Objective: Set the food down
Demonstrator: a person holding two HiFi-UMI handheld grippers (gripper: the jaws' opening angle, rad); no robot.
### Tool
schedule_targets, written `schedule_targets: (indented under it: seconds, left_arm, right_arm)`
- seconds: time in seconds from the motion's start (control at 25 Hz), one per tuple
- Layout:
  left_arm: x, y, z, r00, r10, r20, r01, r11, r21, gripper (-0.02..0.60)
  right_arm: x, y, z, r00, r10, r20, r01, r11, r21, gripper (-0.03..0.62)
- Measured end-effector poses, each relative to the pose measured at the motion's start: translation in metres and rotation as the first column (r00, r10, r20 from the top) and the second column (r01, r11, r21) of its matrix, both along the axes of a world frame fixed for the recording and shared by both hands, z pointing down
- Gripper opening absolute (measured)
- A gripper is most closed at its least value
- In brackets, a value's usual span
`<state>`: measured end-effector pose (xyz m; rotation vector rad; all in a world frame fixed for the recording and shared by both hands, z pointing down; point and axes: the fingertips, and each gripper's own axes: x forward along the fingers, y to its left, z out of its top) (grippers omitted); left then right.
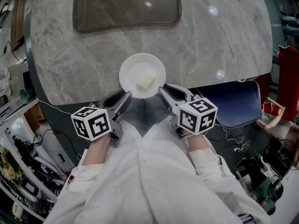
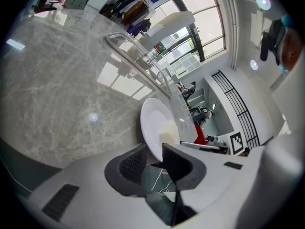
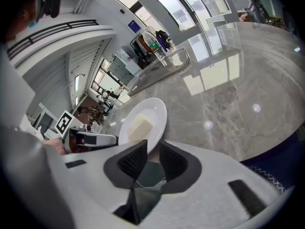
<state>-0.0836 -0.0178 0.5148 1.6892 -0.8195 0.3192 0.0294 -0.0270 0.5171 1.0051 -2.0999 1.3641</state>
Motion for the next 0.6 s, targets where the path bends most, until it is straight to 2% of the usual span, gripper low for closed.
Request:
schedule_targets:
  seconds: [0.08, 0.32, 0.6]
  left_arm:
    - [-0.0004, -0.0013, 0.0009, 1.000, -0.013, -0.007, 0.013, 1.000, -0.007, 0.109]
    - [-0.0031, -0.0041, 0.0043, 0.999, -0.040, 0.004, 0.040, 0.999, -0.024, 0.066]
    - [-0.0036, -0.0075, 0.0056, 0.998, -0.068, 0.009, 0.068, 0.997, -0.021, 0.063]
  right_arm:
    - [0.0018, -0.0010, 0.0014, 1.000, 0.007, -0.002, -0.007, 1.000, -0.007, 0.056]
    - [0.0012, -0.0019, 0.0013, 1.000, 0.024, 0.009, -0.024, 1.000, -0.007, 0.049]
    - [0.0006, -0.0039, 0.0025, 0.998, 0.059, 0.039, -0.058, 0.998, -0.024, 0.044]
